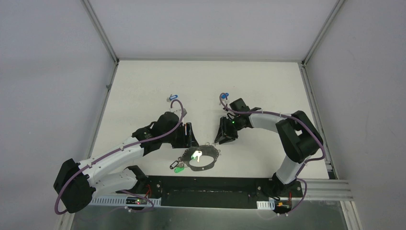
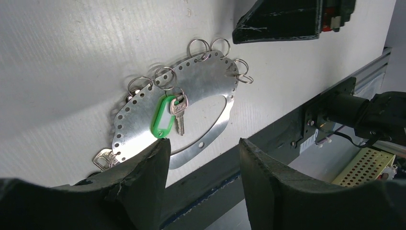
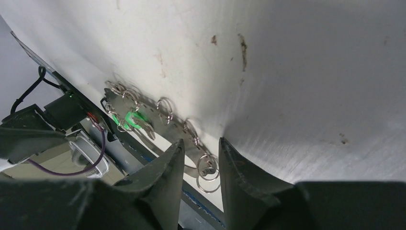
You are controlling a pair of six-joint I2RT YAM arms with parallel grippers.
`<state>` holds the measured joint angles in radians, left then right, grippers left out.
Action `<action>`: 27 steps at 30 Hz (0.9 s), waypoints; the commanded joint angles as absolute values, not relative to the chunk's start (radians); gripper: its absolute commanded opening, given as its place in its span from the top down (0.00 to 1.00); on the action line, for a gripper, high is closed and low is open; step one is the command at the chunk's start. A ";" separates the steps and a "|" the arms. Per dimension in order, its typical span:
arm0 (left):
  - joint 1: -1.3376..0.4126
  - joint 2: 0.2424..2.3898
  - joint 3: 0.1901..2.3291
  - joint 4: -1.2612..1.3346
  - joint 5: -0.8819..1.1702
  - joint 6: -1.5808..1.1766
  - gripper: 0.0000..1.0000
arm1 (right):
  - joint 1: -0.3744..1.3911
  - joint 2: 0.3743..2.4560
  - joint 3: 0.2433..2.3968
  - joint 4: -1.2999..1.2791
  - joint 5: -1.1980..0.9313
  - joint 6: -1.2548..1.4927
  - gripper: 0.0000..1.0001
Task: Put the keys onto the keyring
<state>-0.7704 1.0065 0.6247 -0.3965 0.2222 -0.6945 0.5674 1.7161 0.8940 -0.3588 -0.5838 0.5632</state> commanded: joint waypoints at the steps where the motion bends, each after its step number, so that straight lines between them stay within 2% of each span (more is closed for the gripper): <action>1: -0.762 1.007 0.670 -0.359 0.242 -0.689 0.45 | 0.579 1.758 0.930 -0.320 -0.612 0.590 0.66; 14: -0.762 0.986 0.675 -0.373 0.229 -0.683 0.45 | 0.593 1.844 0.949 -0.284 -0.612 0.590 0.66; 22: -0.762 0.970 0.690 -0.397 0.219 -0.662 0.45 | 0.596 1.813 0.948 -0.320 -0.616 0.594 0.66; 23: -0.762 0.968 0.690 -0.399 0.218 -0.660 0.45 | 0.596 1.804 0.949 -0.331 -0.624 0.600 0.71; 27: -0.762 0.971 0.694 -0.401 0.223 -0.641 0.45 | 0.596 1.786 0.969 -0.403 -0.602 0.552 0.71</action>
<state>-0.7704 0.9871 0.6540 -0.4042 0.2356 -0.6834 0.5892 1.8168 0.9390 -0.3183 -0.6636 0.5991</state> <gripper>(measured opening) 0.552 0.291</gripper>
